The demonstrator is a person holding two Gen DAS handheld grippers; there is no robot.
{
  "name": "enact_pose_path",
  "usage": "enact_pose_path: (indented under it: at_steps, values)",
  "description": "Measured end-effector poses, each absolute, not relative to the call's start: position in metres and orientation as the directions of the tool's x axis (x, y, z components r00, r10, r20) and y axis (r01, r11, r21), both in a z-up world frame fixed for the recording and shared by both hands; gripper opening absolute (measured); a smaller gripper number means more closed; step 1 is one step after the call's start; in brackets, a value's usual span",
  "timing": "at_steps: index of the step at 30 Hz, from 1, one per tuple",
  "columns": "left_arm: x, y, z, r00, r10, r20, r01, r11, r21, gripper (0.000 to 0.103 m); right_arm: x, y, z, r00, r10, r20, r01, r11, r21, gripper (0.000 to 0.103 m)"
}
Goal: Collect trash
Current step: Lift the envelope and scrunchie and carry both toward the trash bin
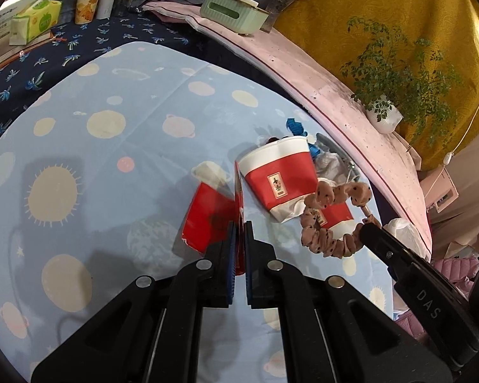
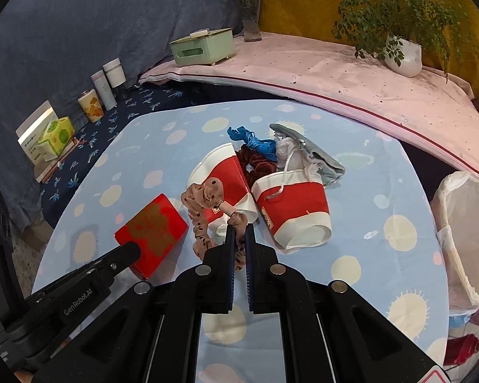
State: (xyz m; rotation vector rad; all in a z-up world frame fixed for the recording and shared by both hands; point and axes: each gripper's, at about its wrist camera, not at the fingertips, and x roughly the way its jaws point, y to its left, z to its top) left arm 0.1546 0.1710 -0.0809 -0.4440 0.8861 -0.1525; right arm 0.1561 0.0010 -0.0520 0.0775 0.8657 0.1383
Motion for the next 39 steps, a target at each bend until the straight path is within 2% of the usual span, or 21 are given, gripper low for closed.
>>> enact_pose_path:
  at_steps: [22, 39]
  values:
    - [0.114, 0.187, -0.037, 0.674, -0.335, -0.658, 0.042, 0.907, -0.419, 0.004, 0.124, 0.030, 0.000, 0.697, 0.101, -0.710, -0.087, 0.995, 0.056, 0.006]
    - [0.115, 0.136, -0.005, 0.680, -0.339, -0.650, 0.126, 0.928, -0.352, 0.004, 0.102, -0.034, 0.013, 0.739, 0.089, -0.667, -0.009, 0.992, 0.123, 0.006]
